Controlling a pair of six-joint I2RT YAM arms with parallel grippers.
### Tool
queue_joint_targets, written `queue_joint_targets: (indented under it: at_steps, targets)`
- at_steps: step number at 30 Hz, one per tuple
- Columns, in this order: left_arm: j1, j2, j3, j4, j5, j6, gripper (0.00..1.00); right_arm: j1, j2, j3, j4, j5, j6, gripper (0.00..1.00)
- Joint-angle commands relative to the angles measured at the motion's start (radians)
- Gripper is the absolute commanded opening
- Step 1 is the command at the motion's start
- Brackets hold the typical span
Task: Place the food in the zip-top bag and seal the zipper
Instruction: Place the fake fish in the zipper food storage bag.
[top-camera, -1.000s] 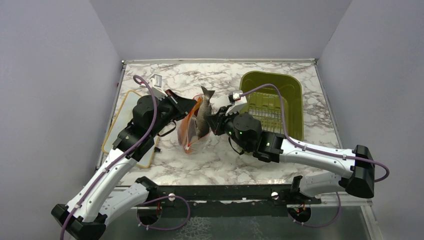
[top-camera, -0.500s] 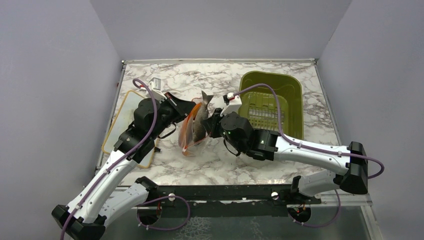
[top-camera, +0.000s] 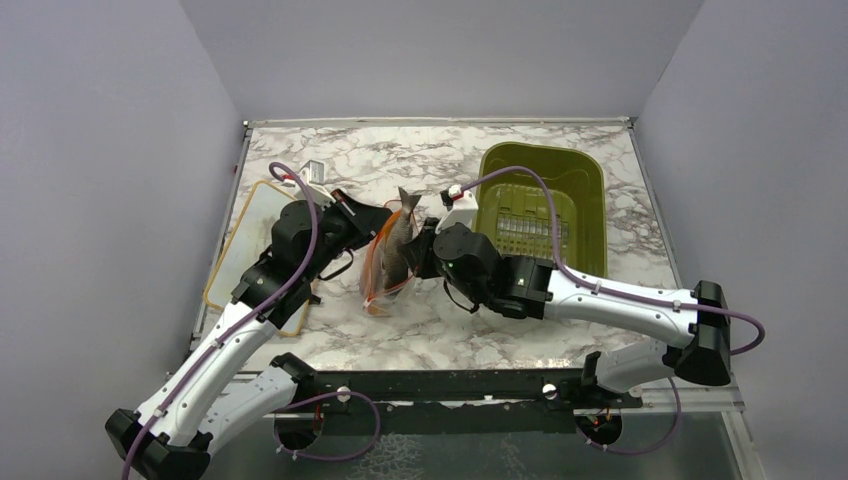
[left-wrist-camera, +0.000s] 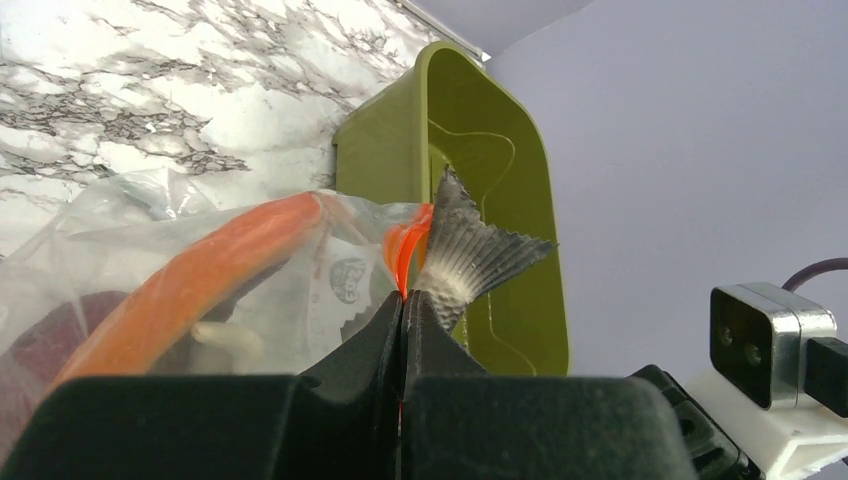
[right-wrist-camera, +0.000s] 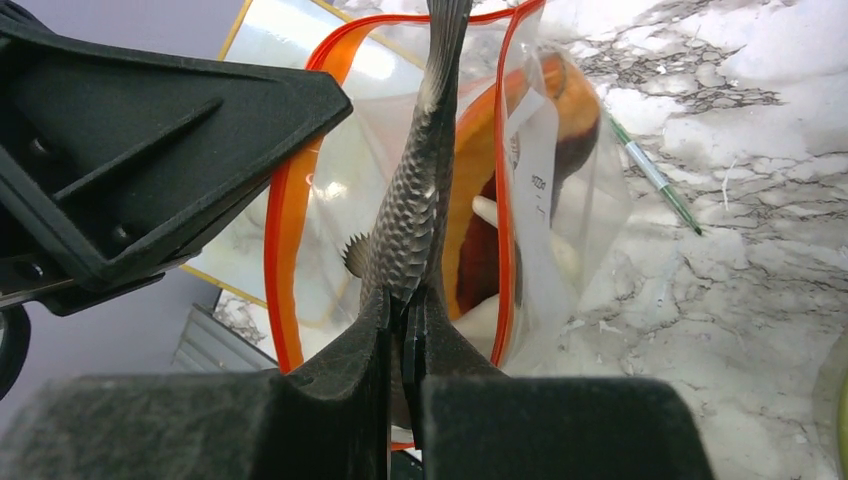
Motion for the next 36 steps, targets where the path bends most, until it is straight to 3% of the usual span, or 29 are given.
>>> queue_joint_targets:
  at_steps: [1, 15, 33, 36]
  targets:
    - [-0.004, -0.024, -0.005, 0.070, -0.019, -0.005, 0.00, 0.020, -0.027, 0.026, -0.039, -0.027, 0.041, 0.01]
    - [-0.003, -0.022, -0.006, 0.075, -0.031, -0.003, 0.00, 0.028, 0.081, 0.103, -0.255, -0.025, 0.139, 0.01]
    - [-0.004, -0.055, -0.034, 0.088, 0.011, -0.050, 0.00, 0.025, 0.208, 0.153, -0.252, 0.007, 0.118, 0.01]
    - [-0.003, -0.060, -0.044, 0.090, 0.012, -0.059, 0.00, 0.027, 0.208, 0.166, -0.264, 0.018, 0.124, 0.05]
